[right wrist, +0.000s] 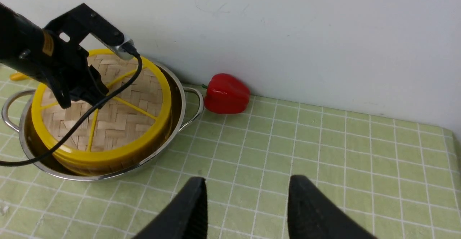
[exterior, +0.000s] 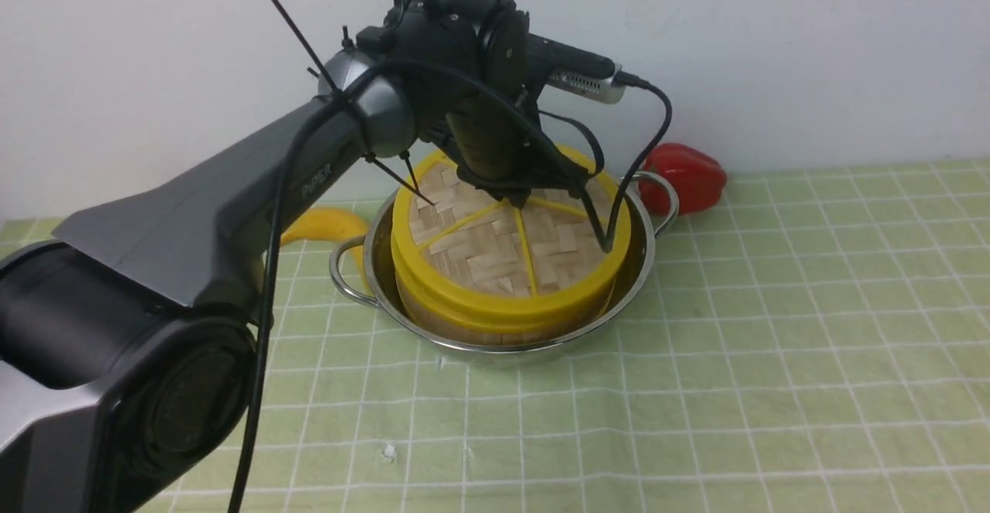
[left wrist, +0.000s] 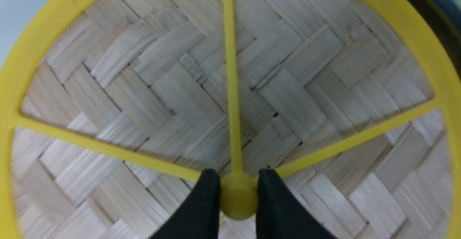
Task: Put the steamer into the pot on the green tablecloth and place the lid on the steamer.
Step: 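Place the yellow bamboo steamer lid onto the steamer in the pot with the left gripper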
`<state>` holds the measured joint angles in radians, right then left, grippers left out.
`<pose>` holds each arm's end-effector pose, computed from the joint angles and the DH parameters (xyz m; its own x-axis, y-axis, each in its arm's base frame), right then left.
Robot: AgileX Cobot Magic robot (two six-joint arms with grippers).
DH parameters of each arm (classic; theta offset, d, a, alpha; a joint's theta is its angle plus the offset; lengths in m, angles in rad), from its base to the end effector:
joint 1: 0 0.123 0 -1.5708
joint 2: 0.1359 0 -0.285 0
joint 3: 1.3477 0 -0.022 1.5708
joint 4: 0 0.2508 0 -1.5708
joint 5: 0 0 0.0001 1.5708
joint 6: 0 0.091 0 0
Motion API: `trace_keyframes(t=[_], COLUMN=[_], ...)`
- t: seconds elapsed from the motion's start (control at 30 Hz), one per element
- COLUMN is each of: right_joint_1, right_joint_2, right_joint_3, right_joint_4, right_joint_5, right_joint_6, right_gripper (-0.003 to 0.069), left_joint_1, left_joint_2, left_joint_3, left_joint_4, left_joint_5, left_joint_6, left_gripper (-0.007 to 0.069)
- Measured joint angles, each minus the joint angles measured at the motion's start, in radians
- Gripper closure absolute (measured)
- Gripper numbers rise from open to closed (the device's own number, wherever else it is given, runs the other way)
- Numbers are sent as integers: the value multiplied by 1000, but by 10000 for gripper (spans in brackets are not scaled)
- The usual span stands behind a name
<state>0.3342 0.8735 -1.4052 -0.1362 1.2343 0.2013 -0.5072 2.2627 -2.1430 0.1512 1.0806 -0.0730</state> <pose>0.1111 0.0262 0.4757 -0.5717 -0.0353 -0.8197 -0.1391 0.9888 0.0544 0.4442 -0.2330 0.2489 -0.7829 0.4335 -0.4463 0.4285 0.8958 0.1183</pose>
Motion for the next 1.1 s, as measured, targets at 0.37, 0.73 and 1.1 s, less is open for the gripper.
trace_keyframes(t=[0.37, 0.73, 1.1], right_joint_1=[0, 0, 0], right_joint_2=[0, 0, 0], right_joint_3=[0, 0, 0], right_joint_4=[0, 0, 0], right_joint_5=[0, 0, 0], right_joint_6=[0, -1, -1], right_gripper=[333, 333, 333], left_joint_1=[-1, -1, -6], left_joint_2=[32, 36, 37], left_joint_3=[-24, -25, -25], left_joint_4=[32, 34, 69], left_joint_5=[26, 32, 56], left_joint_6=[-36, -41, -118], left_gripper=[508, 508, 508])
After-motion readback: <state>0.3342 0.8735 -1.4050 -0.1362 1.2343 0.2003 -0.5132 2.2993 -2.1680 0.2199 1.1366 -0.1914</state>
